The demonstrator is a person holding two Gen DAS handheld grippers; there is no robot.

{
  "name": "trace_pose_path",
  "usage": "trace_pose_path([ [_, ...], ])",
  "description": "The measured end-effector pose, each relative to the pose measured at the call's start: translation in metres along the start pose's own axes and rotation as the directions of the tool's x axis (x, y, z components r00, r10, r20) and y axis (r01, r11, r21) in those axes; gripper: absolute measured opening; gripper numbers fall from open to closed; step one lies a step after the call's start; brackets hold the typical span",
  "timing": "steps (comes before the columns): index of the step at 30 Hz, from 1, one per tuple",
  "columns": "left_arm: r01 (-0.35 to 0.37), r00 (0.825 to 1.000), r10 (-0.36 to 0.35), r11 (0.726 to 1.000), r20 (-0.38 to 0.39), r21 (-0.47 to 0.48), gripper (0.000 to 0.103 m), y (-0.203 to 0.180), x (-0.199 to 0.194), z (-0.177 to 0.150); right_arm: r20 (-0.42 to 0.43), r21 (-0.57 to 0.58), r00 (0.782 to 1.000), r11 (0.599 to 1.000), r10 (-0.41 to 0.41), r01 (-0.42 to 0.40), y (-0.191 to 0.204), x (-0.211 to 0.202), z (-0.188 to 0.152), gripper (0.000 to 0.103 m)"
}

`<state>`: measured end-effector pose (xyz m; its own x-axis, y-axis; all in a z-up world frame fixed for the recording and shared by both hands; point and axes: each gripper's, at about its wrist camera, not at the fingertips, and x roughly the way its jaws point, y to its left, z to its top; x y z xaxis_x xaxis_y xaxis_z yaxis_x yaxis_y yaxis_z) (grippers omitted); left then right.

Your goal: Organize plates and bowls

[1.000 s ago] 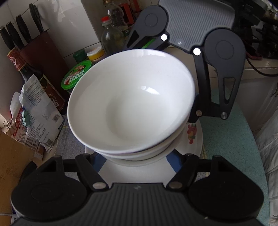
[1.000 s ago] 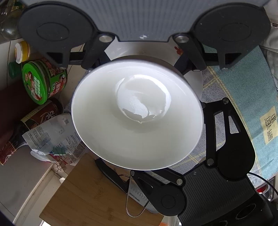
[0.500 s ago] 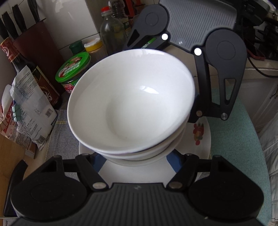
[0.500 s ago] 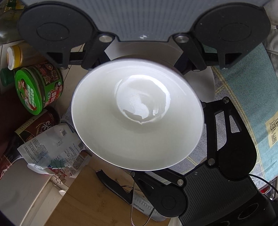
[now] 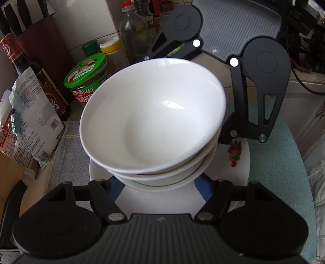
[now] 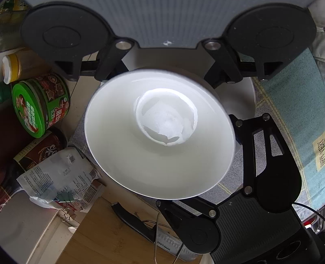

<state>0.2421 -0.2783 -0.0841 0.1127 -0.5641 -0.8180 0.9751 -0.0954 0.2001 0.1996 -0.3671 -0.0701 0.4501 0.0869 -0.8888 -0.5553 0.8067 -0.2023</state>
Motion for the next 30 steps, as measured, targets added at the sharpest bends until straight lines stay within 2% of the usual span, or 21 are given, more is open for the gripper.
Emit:
trace_pose_path([
  [4,-0.001,1.0,0.001,1.0,0.007,-0.005,0.078,-0.002,-0.001,-0.002,0.003,-0.02,1.0,1.0,-0.022,0.022,0.004,0.0,0.0,0.083],
  [5,0.001,1.0,-0.001,1.0,0.009,-0.007,0.08,-0.003,-0.001,-0.003,0.012,-0.017,1.0,1.0,-0.02,0.02,0.004,-0.001,0.0,0.087],
  [6,0.001,1.0,0.0,1.0,0.015,-0.006,0.09,-0.004,-0.002,-0.005,0.024,-0.013,0.999,1.0,-0.02,0.02,0.004,-0.003,0.0,0.092],
  [7,-0.007,1.0,0.007,1.0,0.023,-0.003,0.094,-0.006,-0.004,-0.006,0.036,-0.012,0.999,1.0,-0.026,0.027,0.004,-0.005,0.0,0.101],
  [9,-0.024,0.999,0.024,1.0,0.026,-0.006,0.094,-0.011,-0.009,-0.009,0.052,-0.019,0.998,0.999,-0.038,0.039,0.005,-0.01,0.0,0.103],
  [12,-0.076,0.997,0.078,0.995,0.023,-0.062,0.095,-0.014,-0.02,-0.015,0.056,-0.018,0.997,0.999,-0.048,0.049,0.006,-0.014,-0.002,0.103],
  [16,-0.197,0.977,0.209,0.965,0.051,-0.174,0.096,-0.025,-0.046,-0.023,0.071,0.009,0.996,0.999,-0.052,0.052,0.008,-0.019,-0.008,0.103],
  [20,-0.264,0.95,0.303,0.91,0.077,-0.319,0.1,-0.042,-0.074,-0.034,0.055,0.066,0.996,0.996,-0.064,0.06,0.016,-0.026,-0.011,0.103],
  [24,-0.331,0.912,0.403,0.831,0.073,-0.448,0.1,-0.065,-0.095,-0.043,0.017,0.199,0.989,0.97,-0.144,0.137,0.033,-0.035,-0.013,0.103],
  [26,-0.379,0.884,0.466,0.767,0.043,-0.518,0.1,-0.073,-0.104,-0.047,-0.003,0.276,0.979,0.941,-0.202,0.195,0.046,-0.04,-0.013,0.103],
  [28,-0.412,0.869,0.495,0.696,-0.022,-0.588,0.1,-0.076,-0.11,-0.051,-0.043,0.372,0.966,0.893,-0.256,0.253,0.058,-0.045,-0.012,0.103],
  [30,-0.424,0.857,0.511,0.628,-0.065,-0.652,0.1,-0.081,-0.117,-0.055,-0.104,0.499,0.948,0.808,-0.302,0.313,0.068,-0.048,-0.012,0.103],
])
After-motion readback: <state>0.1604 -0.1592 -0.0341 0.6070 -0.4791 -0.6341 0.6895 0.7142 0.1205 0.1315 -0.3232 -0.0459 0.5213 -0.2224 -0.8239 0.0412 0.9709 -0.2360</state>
